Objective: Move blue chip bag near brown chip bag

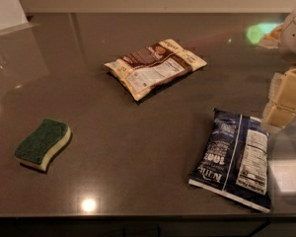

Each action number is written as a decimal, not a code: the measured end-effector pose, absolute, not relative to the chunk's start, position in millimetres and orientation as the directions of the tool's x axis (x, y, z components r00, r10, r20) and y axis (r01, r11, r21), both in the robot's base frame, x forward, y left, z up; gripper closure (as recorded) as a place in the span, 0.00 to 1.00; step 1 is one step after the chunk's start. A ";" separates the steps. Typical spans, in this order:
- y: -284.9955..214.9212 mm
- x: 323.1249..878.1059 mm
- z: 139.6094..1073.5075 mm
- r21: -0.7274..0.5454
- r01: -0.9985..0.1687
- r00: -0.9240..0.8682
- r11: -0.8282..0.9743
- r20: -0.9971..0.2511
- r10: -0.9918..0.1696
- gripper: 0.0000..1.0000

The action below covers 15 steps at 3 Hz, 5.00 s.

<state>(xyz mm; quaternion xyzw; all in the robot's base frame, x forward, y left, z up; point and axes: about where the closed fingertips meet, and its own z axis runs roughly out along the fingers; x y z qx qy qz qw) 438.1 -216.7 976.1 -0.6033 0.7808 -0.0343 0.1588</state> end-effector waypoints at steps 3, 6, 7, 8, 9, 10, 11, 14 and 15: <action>-214.4 436.9 964.1 -0.230 -0.950 -0.171 0.210 -0.177 -0.969 0.00; -205.5 418.0 900.2 -0.162 -0.981 0.134 -0.109 -0.152 -0.979 0.00; -209.8 414.1 883.5 -0.133 -0.978 0.180 -0.159 -0.168 -0.969 0.00; -215.0 414.2 870.2 -0.124 -0.977 0.195 -0.176 -0.173 -0.965 0.00; -216.4 418.6 861.2 -0.126 -0.974 0.209 -0.189 -0.166 -0.964 0.00; -216.5 420.5 857.0 -0.118 -0.973 0.215 -0.199 -0.142 -0.966 0.06; -217.9 420.8 857.4 -0.102 -0.974 0.215 -0.204 -0.109 -0.970 0.21; -226.8 430.8 878.1 -0.115 -0.975 0.196 -0.191 -0.034 -0.980 0.92; -222.3 443.0 889.1 -0.145 -0.975 0.174 -0.169 -0.022 -0.985 1.00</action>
Offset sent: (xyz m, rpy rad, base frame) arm -0.0028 0.0030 -0.0325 -0.0611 0.0775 0.1317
